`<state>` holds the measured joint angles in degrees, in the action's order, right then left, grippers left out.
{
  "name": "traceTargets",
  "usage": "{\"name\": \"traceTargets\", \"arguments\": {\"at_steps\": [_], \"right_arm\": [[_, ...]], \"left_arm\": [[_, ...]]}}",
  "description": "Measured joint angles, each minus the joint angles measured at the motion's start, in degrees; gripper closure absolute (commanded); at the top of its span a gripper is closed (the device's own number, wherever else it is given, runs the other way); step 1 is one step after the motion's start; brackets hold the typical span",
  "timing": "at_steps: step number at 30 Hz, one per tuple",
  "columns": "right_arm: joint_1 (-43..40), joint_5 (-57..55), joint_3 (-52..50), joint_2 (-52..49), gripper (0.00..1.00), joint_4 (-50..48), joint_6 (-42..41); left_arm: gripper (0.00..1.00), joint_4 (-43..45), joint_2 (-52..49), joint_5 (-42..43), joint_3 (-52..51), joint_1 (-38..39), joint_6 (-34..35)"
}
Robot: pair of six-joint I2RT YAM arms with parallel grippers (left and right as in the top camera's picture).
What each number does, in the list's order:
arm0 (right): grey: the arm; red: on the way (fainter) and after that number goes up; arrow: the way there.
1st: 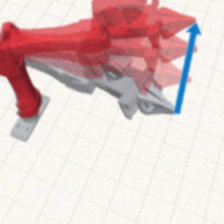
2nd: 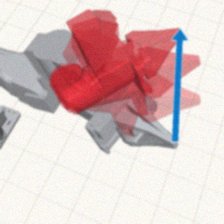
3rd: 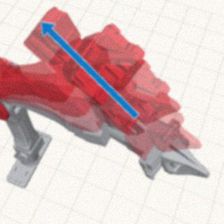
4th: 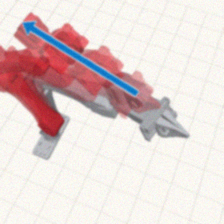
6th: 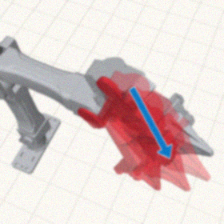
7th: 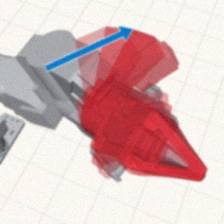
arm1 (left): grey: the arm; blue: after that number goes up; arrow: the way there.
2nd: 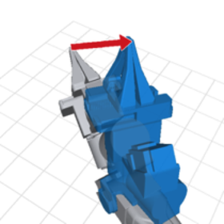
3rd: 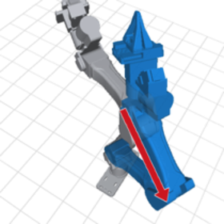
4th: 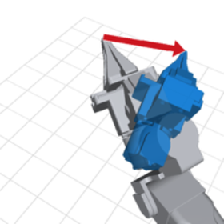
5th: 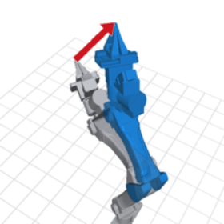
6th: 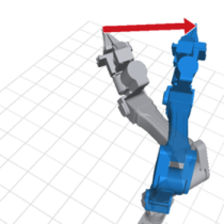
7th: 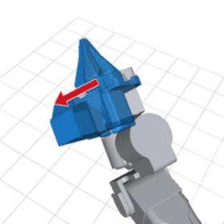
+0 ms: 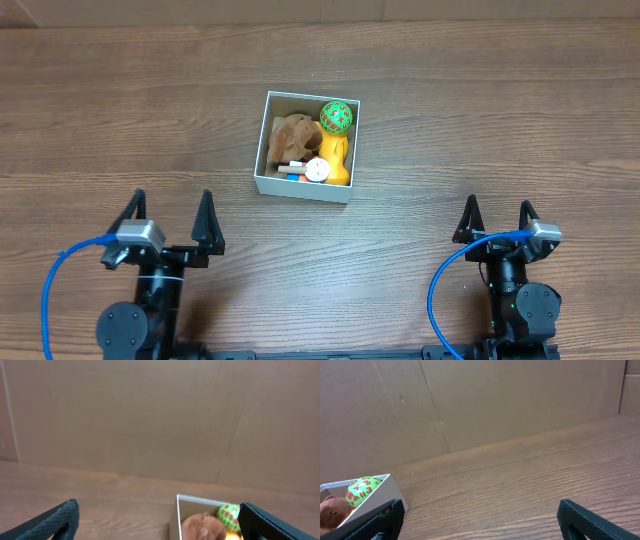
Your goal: Pack container
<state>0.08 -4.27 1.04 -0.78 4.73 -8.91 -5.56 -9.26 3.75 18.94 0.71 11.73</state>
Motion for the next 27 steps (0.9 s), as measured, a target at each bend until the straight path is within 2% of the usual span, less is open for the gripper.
{"name": "traceTargets", "arguments": {"at_steps": [7,13,27], "right_arm": [[0.0,0.0,0.0,0.0,0.00,0.0,0.0],[0.0,0.0,0.0,0.0,0.00,0.0,0.0],[0.0,0.0,0.0,0.0,0.00,0.0,0.0]], "left_arm": [[0.00,0.5,7.6,0.9,-6.8,0.0,0.0],[0.00,1.2,8.0,2.1,-10.8,0.0,0.0],[0.00,10.3,8.2,3.1,-17.2,0.0,0.0]]}}
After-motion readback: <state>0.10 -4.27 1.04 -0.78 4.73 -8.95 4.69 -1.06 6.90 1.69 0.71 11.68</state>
